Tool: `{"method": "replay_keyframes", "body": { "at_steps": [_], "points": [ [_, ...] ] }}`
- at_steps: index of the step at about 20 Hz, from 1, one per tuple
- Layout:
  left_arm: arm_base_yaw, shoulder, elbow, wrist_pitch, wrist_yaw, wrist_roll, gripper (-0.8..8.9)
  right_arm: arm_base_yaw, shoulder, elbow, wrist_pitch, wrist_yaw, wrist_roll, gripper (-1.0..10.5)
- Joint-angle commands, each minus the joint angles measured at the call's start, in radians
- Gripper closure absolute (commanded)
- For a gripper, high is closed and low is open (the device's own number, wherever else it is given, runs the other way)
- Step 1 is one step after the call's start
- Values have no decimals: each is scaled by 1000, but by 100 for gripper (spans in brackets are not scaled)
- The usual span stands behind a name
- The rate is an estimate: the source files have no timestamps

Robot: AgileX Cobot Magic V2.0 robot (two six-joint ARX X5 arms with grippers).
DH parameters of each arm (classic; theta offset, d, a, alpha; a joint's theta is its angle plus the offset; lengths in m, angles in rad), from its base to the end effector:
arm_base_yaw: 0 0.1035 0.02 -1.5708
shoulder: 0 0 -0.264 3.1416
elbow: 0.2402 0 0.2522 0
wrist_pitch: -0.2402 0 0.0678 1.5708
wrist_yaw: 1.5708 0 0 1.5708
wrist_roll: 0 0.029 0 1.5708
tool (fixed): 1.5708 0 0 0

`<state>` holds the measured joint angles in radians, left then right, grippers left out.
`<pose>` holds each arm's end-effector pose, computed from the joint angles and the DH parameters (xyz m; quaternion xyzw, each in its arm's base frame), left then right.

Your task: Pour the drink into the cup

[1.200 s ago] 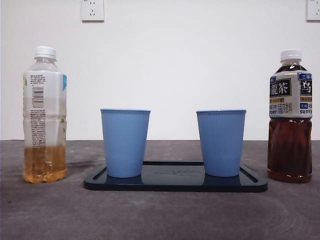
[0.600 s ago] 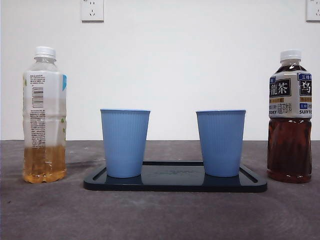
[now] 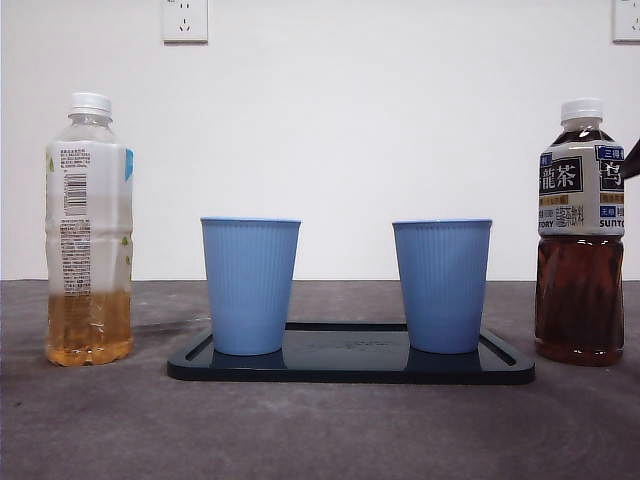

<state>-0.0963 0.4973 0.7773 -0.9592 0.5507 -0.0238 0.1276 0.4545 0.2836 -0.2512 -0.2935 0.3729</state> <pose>0.0770 -0.0227 0.2967 -0.0857 0.3281 -0.2958 0.8930 0.1195 0.0238 0.1977 0.1943 0.2430 0.1621 0.9364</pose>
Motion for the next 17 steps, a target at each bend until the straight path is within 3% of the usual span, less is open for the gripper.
{"method": "replay_keyframes", "body": {
  "at_steps": [1, 5, 11, 17],
  "points": [
    [-2, 5, 19, 11, 3, 9, 336, 29, 31, -38, 111, 37, 12, 496],
    [-2, 5, 19, 14, 3, 9, 336, 56, 128, -71, 239, 115, -47, 496],
    [-2, 5, 19, 24, 3, 9, 336, 58, 344, -71, 476, 119, -125, 496],
    [-2, 5, 19, 43, 3, 9, 336, 59, 554, -71, 752, 145, -146, 496]
  ]
}}
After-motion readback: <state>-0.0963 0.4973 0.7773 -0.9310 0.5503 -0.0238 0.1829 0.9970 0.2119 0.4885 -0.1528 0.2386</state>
